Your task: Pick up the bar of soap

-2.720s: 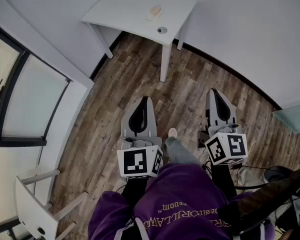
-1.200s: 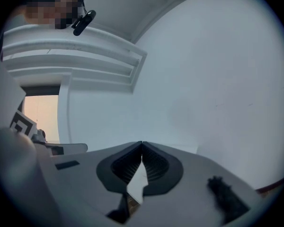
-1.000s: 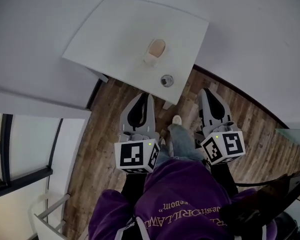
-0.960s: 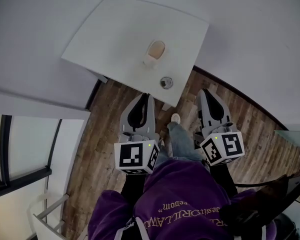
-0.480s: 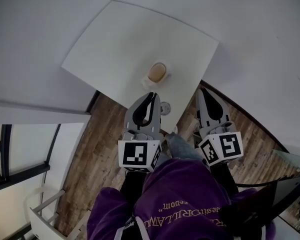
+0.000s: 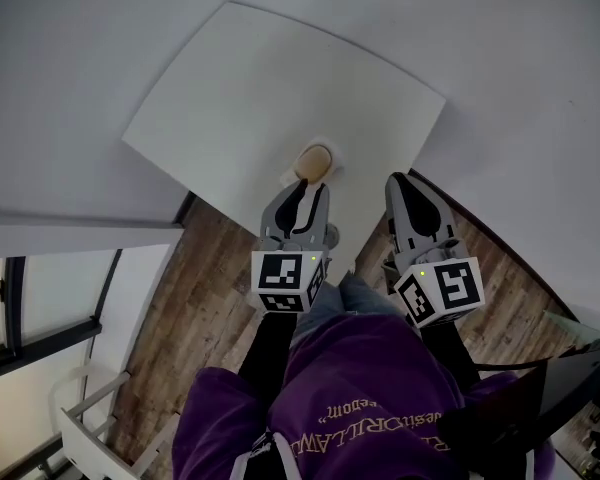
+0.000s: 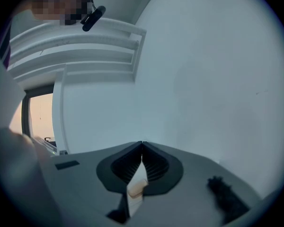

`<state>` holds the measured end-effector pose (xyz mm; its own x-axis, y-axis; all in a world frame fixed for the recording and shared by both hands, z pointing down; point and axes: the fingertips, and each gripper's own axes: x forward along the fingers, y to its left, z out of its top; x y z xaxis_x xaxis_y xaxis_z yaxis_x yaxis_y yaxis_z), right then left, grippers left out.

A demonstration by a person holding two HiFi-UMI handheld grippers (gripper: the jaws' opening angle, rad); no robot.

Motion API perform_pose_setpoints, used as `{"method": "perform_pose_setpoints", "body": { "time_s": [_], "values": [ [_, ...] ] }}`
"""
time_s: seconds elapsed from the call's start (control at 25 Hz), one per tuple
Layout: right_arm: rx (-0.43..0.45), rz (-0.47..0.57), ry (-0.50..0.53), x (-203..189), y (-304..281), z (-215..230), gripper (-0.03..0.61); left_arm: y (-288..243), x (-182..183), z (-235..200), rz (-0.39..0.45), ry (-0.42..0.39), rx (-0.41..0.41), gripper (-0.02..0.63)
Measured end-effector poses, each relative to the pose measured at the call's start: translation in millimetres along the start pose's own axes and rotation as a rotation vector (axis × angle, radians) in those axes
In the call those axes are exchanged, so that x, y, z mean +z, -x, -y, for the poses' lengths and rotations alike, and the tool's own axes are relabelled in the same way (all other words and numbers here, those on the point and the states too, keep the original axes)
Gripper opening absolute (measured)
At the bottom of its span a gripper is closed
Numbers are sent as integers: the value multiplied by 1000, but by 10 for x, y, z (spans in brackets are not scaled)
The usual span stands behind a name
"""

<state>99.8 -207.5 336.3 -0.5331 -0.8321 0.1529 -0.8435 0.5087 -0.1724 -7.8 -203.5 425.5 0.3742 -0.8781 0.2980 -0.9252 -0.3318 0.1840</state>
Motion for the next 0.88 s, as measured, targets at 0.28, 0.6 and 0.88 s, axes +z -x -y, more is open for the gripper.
{"method": "perform_pose_setpoints", "body": {
  "time_s": [0.28, 0.6, 0.88],
  "values": [
    [-43, 7, 9, 62, -225, 56, 9, -566, -500, -191, -199, -103, -112, 210],
    [-88, -9, 14, 6, -318, 127, 9, -1114, -1215, -424, -472, -344, -178, 276],
    [-126, -9, 16, 28, -313, 217, 9, -1239, -1337, -449, -552, -414, -227, 298]
  ]
}}
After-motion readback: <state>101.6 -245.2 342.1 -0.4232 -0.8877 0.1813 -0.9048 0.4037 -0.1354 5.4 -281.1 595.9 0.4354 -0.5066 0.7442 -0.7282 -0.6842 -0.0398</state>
